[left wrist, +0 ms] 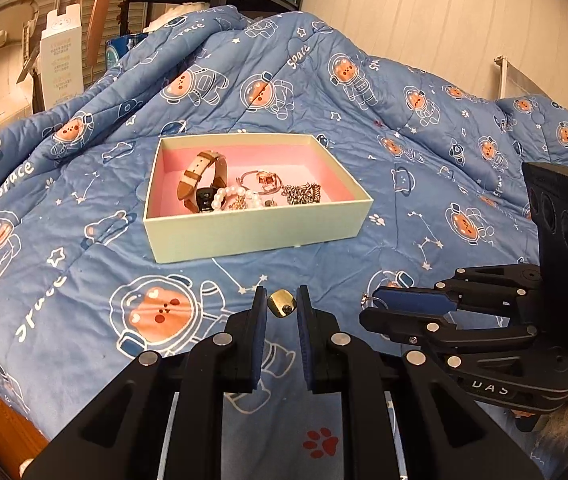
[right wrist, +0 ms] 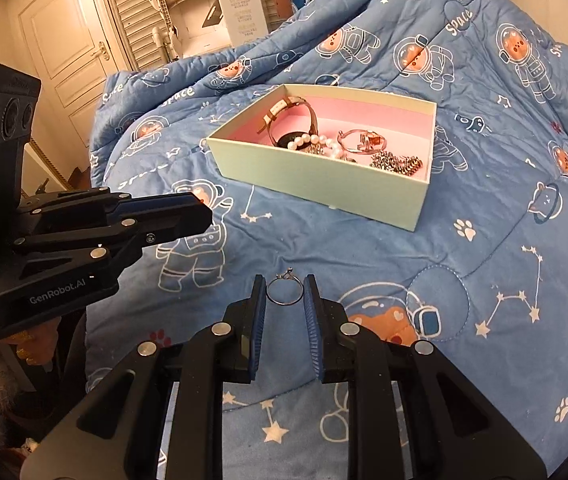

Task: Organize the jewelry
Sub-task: 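Grasp the gold charm with the left tool while the right tool grasps the silver ring, then carry the gold charm with the left tool while the right tool carries the ring into the box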

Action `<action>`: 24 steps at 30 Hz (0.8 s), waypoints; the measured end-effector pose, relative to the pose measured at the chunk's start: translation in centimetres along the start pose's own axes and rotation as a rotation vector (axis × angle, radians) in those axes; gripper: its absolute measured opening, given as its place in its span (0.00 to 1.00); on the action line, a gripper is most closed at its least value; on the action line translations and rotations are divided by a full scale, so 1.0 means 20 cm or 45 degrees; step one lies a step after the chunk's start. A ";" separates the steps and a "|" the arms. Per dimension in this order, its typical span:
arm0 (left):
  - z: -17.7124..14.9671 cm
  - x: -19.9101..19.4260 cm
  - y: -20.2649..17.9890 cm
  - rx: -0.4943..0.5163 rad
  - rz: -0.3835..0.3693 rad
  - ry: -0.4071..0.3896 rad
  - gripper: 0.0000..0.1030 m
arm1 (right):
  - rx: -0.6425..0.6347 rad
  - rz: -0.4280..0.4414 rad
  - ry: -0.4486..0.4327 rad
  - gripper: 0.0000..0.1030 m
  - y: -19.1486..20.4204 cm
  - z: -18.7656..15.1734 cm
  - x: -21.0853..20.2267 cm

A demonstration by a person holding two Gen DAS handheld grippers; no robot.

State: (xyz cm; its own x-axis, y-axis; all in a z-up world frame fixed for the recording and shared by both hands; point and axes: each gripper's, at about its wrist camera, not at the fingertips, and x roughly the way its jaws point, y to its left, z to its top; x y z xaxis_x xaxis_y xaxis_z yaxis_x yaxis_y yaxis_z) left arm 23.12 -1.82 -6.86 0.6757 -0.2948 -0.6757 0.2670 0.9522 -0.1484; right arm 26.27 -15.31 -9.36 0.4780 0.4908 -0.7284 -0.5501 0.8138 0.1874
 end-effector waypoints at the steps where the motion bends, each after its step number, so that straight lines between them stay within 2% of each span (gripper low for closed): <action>1: 0.02 0.00 0.00 0.004 -0.003 -0.004 0.14 | -0.004 0.004 -0.006 0.19 0.00 0.02 0.00; 16: 0.30 0.07 0.05 0.041 -0.018 -0.046 0.14 | -0.080 -0.036 -0.120 0.19 -0.06 0.34 -0.04; 24: 0.39 0.19 0.10 0.032 -0.023 -0.001 0.14 | -0.079 -0.063 -0.094 0.19 -0.13 0.46 0.05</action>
State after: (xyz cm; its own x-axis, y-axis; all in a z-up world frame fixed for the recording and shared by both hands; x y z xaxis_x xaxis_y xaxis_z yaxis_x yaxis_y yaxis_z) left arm 31.59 -1.61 -4.16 0.6707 -0.3123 -0.6727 0.2968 0.9443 -0.1424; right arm 34.47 -14.01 -4.39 0.5532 0.4741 -0.6849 -0.5647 0.8179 0.1101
